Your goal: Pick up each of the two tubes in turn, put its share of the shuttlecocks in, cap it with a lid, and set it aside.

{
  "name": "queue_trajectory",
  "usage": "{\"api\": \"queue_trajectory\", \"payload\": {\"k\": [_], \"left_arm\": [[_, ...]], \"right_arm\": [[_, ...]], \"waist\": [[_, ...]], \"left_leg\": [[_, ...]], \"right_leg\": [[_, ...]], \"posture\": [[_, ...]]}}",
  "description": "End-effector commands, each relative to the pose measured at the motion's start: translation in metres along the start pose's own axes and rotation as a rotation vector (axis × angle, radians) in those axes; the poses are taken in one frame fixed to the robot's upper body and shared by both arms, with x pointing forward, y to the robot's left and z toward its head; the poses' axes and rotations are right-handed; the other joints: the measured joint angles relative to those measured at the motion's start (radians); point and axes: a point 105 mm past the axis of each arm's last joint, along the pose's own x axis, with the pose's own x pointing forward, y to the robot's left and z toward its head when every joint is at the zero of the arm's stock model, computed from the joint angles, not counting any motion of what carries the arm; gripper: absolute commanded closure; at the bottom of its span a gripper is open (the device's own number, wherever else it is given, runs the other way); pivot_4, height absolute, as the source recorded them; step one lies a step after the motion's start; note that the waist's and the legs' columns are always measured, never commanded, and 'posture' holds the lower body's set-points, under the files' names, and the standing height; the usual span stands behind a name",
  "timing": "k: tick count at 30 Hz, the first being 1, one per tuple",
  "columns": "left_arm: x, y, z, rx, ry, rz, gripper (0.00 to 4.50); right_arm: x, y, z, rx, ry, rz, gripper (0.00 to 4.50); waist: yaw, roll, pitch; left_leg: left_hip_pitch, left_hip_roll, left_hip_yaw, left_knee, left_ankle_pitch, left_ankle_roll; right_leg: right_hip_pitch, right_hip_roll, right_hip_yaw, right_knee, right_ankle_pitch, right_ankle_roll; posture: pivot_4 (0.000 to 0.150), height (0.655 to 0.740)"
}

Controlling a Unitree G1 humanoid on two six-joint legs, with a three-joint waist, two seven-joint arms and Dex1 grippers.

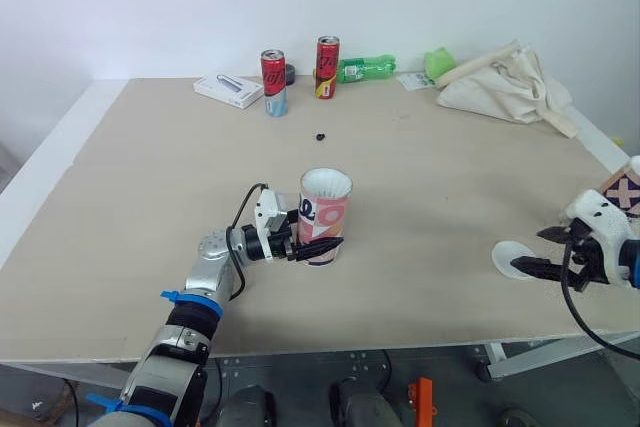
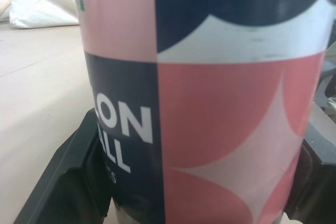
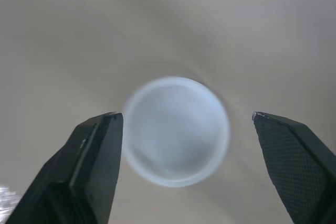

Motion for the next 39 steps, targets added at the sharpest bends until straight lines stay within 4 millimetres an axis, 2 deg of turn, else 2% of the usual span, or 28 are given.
{"api": "queue_trajectory", "payload": {"k": [1,12,20,24,25,30,31,39], "left_arm": [[-0.013,0.000,-0.018,-0.023,0.077,0.033,0.97],[-0.016,-0.004,-0.014,0.067,0.058,0.040,0.97],[-0.014,-0.006,-0.012,0.077,0.044,0.044,0.97],[-0.013,-0.008,-0.011,0.076,0.040,0.040,0.97],[-0.013,-0.009,-0.011,0.075,0.039,0.039,0.97],[-0.012,-0.009,-0.010,0.072,0.036,0.043,0.97],[-0.012,-0.009,-0.010,0.072,0.035,0.044,0.97],[-0.012,-0.009,-0.009,0.068,0.030,0.046,0.97]], "right_arm": [[-0.008,-0.013,0.000,-0.023,0.019,-0.023,0.11],[0.009,-0.016,-0.005,0.101,0.029,0.066,0.11],[0.012,-0.011,-0.012,0.108,0.109,0.133,0.11],[0.010,-0.004,-0.008,0.116,0.099,0.189,1.26],[0.009,-0.003,-0.008,0.112,0.101,0.196,1.85],[0.006,0.000,-0.004,0.109,0.087,0.225,4.23],[0.006,0.001,-0.003,0.108,0.084,0.234,4.40],[0.003,0.010,0.007,0.065,0.071,0.284,4.40]], "waist": [[0.000,0.001,0.000],[-0.009,0.002,-0.001],[-0.011,0.003,-0.001],[-0.011,0.003,-0.002],[-0.011,0.003,-0.002],[-0.011,0.003,-0.002],[-0.011,0.003,-0.002],[-0.011,0.003,-0.002]], "left_leg": [[0.000,0.000,0.000,-0.001,0.000,0.000],[0.001,0.001,0.001,-0.002,0.000,0.000],[0.000,0.001,0.001,-0.003,0.000,0.000],[0.000,0.001,0.001,-0.003,0.000,0.000],[0.000,0.001,0.001,-0.003,0.000,0.000],[0.000,0.001,0.001,-0.004,0.000,0.000],[0.000,0.001,0.001,-0.004,0.000,0.000],[0.000,0.001,0.001,-0.004,0.000,-0.001]], "right_leg": [[0.000,0.000,0.000,0.000,0.000,0.001],[-0.001,0.002,0.002,0.000,0.001,0.003],[-0.002,0.001,0.003,0.000,0.002,0.003],[-0.002,0.002,0.002,0.000,0.001,0.003],[-0.002,0.002,0.002,0.000,0.001,0.002],[-0.003,0.002,0.002,0.000,0.000,0.002],[-0.003,0.002,0.002,0.000,0.000,0.002],[-0.003,0.002,0.002,0.000,0.000,0.002]], "posture": [[0.150,0.7400],[0.150,0.7400],[0.150,0.7400],[0.150,0.7400],[0.150,0.7400],[0.150,0.7400],[0.150,0.7400],[0.150,0.7400]]}}
